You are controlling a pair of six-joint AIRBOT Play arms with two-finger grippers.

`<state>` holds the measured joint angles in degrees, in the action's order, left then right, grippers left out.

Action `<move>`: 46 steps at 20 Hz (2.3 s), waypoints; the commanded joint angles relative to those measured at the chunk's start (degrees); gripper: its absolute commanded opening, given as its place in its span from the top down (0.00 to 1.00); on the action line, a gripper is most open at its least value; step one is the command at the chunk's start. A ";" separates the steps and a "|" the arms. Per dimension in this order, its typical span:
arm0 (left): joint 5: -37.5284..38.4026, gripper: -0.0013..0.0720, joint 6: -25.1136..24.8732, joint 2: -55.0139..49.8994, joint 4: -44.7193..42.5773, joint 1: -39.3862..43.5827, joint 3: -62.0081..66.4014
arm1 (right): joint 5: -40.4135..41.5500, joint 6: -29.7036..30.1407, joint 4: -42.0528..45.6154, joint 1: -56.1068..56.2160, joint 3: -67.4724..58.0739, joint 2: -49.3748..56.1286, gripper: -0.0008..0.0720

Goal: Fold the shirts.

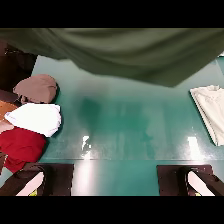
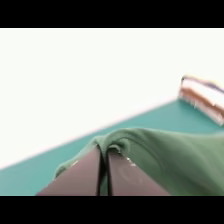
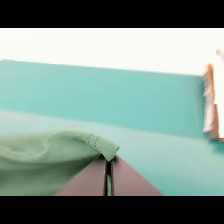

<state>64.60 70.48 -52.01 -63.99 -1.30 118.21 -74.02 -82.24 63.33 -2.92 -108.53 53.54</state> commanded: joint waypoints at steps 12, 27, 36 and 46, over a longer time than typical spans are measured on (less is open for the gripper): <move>9.88 0.94 -0.44 -10.03 6.56 2.16 -31.23 | -17.11 -4.22 7.23 0.26 14.32 17.29 0.96; -10.08 0.28 0.24 -38.51 5.22 1.33 -35.52 | 0.92 -1.99 6.71 3.74 6.82 45.31 0.54; 10.14 0.23 1.55 -31.52 5.40 -4.09 -41.55 | -8.94 0.26 6.69 0.68 13.11 36.54 0.48; 3.39 0.23 2.84 -13.44 5.97 -4.09 -76.26 | -6.64 1.73 6.64 -2.67 41.51 15.17 0.48</move>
<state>69.67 72.77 -68.60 -57.95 -5.32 49.19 -82.11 -81.01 70.04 -5.28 -73.28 73.63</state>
